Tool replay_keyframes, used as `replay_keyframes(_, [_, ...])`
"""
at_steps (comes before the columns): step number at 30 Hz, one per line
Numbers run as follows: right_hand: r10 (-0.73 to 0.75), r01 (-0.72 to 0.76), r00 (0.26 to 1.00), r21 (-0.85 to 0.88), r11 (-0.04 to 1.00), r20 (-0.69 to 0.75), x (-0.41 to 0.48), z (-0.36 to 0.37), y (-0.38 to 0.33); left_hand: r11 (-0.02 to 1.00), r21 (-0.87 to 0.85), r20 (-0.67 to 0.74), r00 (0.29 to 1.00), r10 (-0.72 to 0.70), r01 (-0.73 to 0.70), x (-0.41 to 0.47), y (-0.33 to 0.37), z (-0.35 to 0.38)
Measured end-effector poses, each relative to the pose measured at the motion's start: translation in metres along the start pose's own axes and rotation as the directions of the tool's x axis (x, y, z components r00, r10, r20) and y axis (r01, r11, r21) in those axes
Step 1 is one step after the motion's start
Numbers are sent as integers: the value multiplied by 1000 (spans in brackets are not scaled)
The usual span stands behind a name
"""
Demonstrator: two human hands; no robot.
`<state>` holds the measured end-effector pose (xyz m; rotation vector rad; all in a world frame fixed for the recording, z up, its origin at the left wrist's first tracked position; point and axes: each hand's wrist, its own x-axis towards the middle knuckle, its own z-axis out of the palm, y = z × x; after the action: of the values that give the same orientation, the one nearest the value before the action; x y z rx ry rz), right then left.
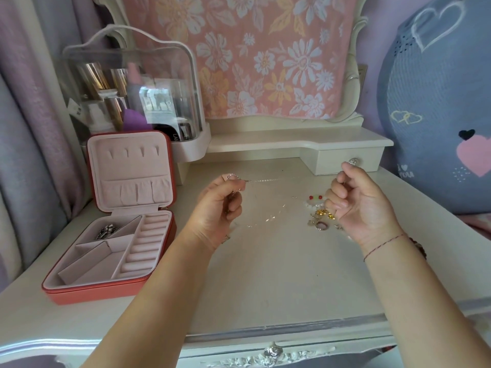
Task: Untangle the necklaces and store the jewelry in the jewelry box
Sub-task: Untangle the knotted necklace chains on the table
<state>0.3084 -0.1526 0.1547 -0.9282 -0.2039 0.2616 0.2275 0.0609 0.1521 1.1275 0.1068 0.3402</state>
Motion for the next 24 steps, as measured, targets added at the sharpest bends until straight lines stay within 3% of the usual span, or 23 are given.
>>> replay_keyframes(6, [-136, 124, 984, -104, 987, -118, 2, -1, 1, 990, 139, -45, 999, -29, 35, -4, 0, 0])
replay_keyframes(14, [-127, 108, 991, -309, 945, -42, -2, 6, 7, 991, 132, 30, 999, 35, -39, -7, 1, 1])
replay_keyframes(17, [-112, 118, 993, -440, 890, 40, -6, 10, 10, 992, 120, 90, 995, 38, -49, -8, 1, 2])
replay_keyframes(20, [-147, 236, 970, -611, 756, 192, -12, 14, 15, 989, 139, 145, 989, 25, -46, -8, 0, 4])
replay_keyframes(24, [-133, 329, 935, -662, 673, 328, -14, 20, 24, 991, 134, 203, 979, -16, -11, -9, -2, 6])
